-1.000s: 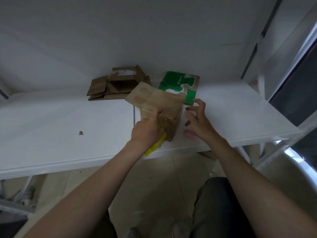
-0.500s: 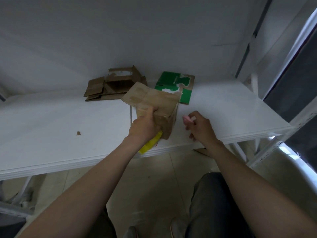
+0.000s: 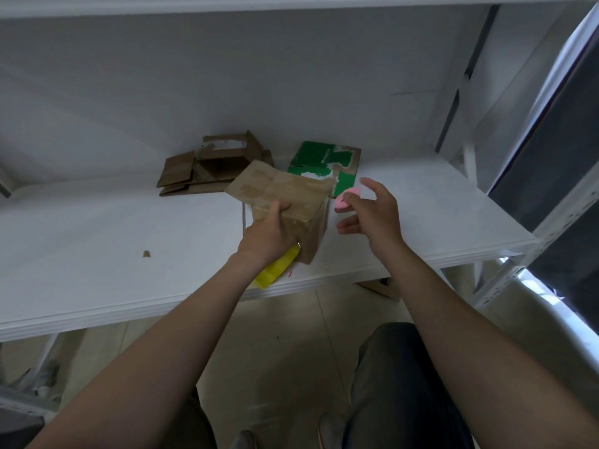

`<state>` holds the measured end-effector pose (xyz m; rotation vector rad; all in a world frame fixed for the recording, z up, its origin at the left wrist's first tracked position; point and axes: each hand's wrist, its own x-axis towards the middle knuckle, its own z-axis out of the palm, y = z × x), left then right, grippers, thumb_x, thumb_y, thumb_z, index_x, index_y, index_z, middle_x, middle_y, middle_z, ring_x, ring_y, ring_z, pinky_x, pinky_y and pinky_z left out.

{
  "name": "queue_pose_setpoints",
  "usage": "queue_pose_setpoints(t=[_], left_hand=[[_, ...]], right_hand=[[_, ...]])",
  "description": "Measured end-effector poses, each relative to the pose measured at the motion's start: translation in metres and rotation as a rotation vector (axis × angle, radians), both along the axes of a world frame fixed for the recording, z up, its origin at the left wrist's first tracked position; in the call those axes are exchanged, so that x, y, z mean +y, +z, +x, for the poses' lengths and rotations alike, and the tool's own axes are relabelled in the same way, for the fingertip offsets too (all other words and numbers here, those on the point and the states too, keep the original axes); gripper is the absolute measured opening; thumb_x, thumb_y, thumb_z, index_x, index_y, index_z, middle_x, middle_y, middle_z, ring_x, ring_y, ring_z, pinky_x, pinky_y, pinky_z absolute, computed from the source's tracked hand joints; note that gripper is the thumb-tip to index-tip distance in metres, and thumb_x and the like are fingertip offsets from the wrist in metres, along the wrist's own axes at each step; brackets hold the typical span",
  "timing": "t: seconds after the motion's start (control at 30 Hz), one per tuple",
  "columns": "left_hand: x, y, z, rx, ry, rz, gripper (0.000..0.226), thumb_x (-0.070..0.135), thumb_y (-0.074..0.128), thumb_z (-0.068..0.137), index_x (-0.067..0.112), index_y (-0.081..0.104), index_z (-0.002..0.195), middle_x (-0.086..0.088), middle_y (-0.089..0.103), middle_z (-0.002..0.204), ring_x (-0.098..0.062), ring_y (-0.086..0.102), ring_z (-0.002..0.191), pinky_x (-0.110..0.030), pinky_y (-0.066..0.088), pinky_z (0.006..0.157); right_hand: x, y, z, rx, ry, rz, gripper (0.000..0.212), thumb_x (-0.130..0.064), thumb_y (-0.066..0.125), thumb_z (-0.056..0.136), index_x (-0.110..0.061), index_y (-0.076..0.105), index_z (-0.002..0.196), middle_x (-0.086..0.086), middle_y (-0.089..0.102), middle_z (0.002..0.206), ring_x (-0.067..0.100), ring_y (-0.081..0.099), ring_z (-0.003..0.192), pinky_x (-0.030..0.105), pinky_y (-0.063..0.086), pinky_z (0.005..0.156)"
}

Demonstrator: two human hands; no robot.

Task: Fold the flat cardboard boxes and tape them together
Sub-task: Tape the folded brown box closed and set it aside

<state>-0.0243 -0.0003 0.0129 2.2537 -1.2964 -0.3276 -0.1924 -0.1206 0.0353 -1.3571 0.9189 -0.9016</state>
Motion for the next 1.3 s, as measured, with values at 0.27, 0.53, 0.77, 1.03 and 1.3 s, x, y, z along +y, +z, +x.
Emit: queue_pose_setpoints(t=[0.27, 0.53, 0.77, 1.03, 1.3], left_hand=[[0.001, -0.002, -0.001, 0.021, 0.011, -0.011, 0.066, 0.043, 0.069, 0.091, 0.033, 0.032, 0.145, -0.009, 0.063, 0.127, -0.034, 0.064, 0.104, -0.034, 0.041, 0.077], [0.005, -0.002, -0.006, 0.053, 0.06, -0.097, 0.057, 0.036, 0.07, 0.091, 0.026, 0.033, 0.133, 0.001, 0.056, 0.1, -0.023, 0.056, 0.078, -0.028, 0.04, 0.063], [0.007, -0.007, -0.007, 0.142, 0.162, -0.139, 0.053, 0.036, 0.067, 0.093, 0.016, 0.031, 0.127, 0.0, 0.058, 0.099, -0.028, 0.059, 0.082, -0.032, 0.039, 0.068], [0.004, -0.005, 0.002, 0.074, 0.142, 0.006, 0.023, 0.041, 0.057, 0.094, 0.027, 0.061, 0.112, -0.002, 0.063, 0.101, -0.027, 0.058, 0.094, -0.031, 0.038, 0.075], [0.01, -0.003, 0.021, 0.017, 0.177, 0.086, 0.027, 0.037, 0.051, 0.095, 0.025, 0.075, 0.094, -0.002, 0.065, 0.094, -0.026, 0.06, 0.085, -0.03, 0.045, 0.073]], right_hand=[[0.001, -0.009, -0.001, 0.143, 0.013, -0.131, 0.013, -0.023, 0.065, 0.092, -0.012, 0.071, 0.096, 0.011, 0.072, 0.077, 0.022, 0.054, 0.042, 0.03, 0.05, 0.044], [0.006, -0.008, 0.005, 0.055, 0.247, -0.004, 0.03, -0.014, 0.05, 0.103, -0.018, 0.054, 0.132, 0.013, 0.07, 0.109, 0.027, 0.066, 0.061, 0.04, 0.06, 0.06], [0.019, -0.005, 0.017, 0.268, 0.077, -0.502, 0.026, -0.031, 0.051, 0.104, -0.017, 0.066, 0.12, -0.002, 0.067, 0.097, 0.009, 0.066, 0.077, 0.016, 0.053, 0.058], [0.043, -0.021, 0.031, 0.493, 0.294, -0.843, 0.022, -0.035, 0.065, 0.097, -0.013, 0.067, 0.098, -0.003, 0.053, 0.094, 0.001, 0.044, 0.074, 0.015, 0.033, 0.065], [0.037, -0.016, 0.043, 0.559, 0.31, -0.872, 0.029, -0.027, 0.067, 0.096, -0.005, 0.06, 0.078, 0.014, 0.066, 0.111, 0.028, 0.063, 0.096, 0.036, 0.053, 0.08]])
